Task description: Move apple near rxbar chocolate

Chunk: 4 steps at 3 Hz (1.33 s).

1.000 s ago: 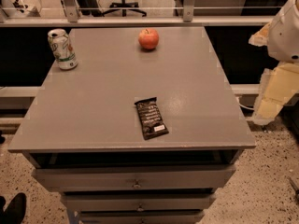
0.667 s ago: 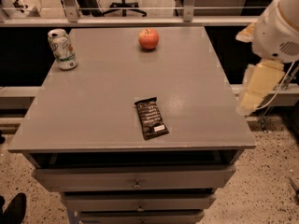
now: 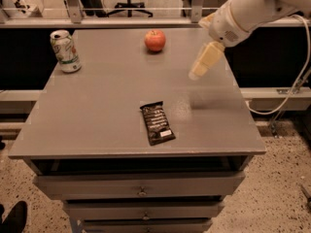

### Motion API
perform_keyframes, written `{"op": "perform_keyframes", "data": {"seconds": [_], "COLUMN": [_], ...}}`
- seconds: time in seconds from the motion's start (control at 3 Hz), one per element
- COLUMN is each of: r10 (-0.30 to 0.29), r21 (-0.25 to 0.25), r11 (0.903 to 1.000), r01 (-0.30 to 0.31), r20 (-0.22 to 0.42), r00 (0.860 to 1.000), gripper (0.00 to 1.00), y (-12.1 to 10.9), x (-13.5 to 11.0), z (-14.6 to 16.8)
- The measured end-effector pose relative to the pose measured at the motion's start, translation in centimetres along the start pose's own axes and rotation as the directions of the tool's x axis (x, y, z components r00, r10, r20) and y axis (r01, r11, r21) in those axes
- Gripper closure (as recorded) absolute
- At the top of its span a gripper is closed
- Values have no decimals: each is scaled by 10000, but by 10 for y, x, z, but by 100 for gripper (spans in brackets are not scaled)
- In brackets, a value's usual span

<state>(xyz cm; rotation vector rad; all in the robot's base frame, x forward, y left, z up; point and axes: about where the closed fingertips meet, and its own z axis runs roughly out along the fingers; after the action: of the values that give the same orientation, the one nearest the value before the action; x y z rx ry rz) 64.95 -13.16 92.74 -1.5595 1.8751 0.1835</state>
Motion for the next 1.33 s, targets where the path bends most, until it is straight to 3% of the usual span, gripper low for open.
{"op": "perform_keyframes", "data": {"seconds": [0.33, 0.67, 1.0, 1.33], "r10": [336, 868, 1532, 2008], "r21": [-23, 119, 206, 326], "r11": [9994, 9956, 9851, 9729], "r01": [-336, -932, -1706, -2290], "r20": [1448, 2638, 3445, 3720], "r00": [9889, 9607, 9262, 9062], "gripper": [0, 0, 0, 0], "y": [-45, -86, -114, -131], "x": [-16, -28, -30, -33], "z": [44, 75, 103, 129]}}
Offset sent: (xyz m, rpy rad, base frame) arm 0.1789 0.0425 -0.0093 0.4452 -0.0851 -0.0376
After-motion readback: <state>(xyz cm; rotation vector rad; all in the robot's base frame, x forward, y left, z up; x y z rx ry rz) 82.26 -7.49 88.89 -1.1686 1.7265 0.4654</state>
